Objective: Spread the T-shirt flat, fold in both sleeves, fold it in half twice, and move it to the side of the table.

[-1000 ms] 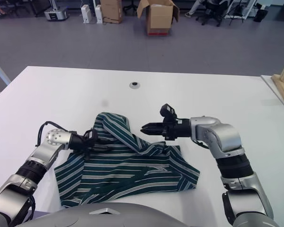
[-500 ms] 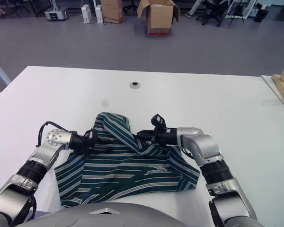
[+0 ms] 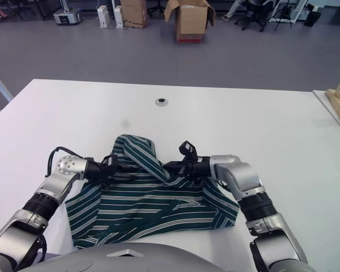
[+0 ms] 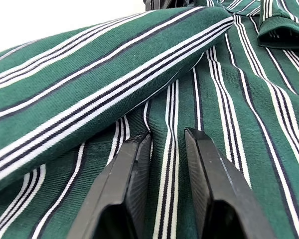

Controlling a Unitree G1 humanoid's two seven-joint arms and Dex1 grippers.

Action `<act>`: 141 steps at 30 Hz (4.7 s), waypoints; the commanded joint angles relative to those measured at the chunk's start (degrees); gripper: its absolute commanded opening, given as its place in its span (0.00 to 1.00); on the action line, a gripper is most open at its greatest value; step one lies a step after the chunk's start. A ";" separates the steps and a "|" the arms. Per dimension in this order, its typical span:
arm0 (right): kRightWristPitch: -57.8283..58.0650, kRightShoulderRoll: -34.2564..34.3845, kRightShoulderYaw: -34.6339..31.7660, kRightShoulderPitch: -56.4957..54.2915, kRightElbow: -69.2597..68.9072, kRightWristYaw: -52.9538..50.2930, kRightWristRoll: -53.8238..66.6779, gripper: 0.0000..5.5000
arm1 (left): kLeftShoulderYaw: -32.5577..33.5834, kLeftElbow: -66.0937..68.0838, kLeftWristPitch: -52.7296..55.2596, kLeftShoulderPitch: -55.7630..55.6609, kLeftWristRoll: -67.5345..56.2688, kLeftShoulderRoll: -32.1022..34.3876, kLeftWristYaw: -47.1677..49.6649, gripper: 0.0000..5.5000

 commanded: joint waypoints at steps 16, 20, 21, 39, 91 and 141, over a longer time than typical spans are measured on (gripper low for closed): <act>-2.09 -1.12 2.87 1.02 -1.70 -3.59 -6.47 0.00 | -1.18 1.61 -0.30 2.04 3.16 -0.60 1.04 0.23; -1.91 -0.53 -0.22 -1.19 -1.48 -4.09 -4.80 0.00 | -1.12 1.66 -0.34 2.07 3.12 -0.56 1.10 0.23; -1.80 -0.63 -0.59 -1.55 -1.79 -3.99 -4.55 0.00 | -1.11 1.70 -0.37 2.06 3.12 -0.52 1.09 0.23; 0.81 -11.43 1.92 3.94 -18.99 -3.68 -7.46 0.31 | -1.11 1.09 -0.49 2.95 3.09 -0.35 1.47 0.23; -6.32 -16.05 -0.63 12.21 -11.64 7.38 -4.19 0.19 | 3.43 -18.81 10.60 13.63 -3.33 12.24 -3.58 0.37; 11.74 -23.99 -8.23 16.09 -22.39 12.00 11.59 0.19 | 18.61 -13.02 9.75 7.67 -6.54 4.22 14.37 0.37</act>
